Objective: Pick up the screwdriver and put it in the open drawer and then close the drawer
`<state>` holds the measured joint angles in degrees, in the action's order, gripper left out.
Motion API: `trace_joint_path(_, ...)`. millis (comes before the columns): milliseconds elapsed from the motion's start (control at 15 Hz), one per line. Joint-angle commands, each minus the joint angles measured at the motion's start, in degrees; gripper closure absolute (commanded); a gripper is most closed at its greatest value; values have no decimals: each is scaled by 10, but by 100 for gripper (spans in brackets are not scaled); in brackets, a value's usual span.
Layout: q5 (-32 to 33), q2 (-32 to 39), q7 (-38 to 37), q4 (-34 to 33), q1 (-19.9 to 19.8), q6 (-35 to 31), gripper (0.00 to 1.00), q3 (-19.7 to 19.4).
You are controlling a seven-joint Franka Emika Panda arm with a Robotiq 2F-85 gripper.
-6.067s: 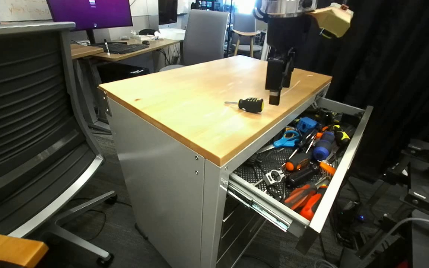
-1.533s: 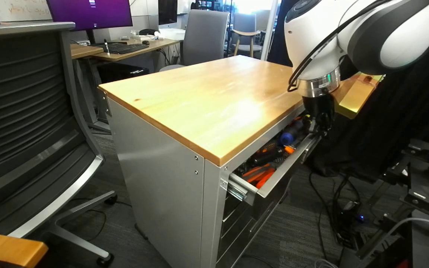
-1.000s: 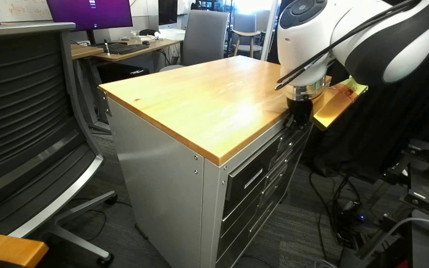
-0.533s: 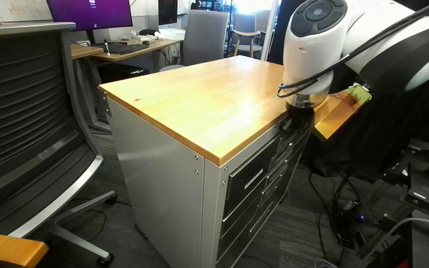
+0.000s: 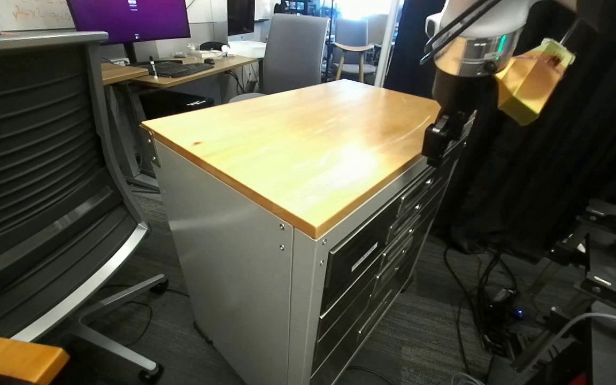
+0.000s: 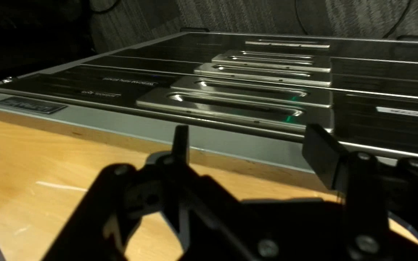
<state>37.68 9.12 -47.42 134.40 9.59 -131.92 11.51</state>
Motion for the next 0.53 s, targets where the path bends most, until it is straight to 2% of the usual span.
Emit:
trace_joint_path(0,-120,-81,155,31,-64,5,0,84)
trace_joint_path(133,-201,-107,239,26,-72,11,0,108)
trace_joint_path(200,-247,-122,282,19,-21,21,0,62)
trace_joint_path(267,-187,-81,211,15,-20,5,0,54)
trace_joint_path(467,-197,-88,222,16,-8,7,0,44)
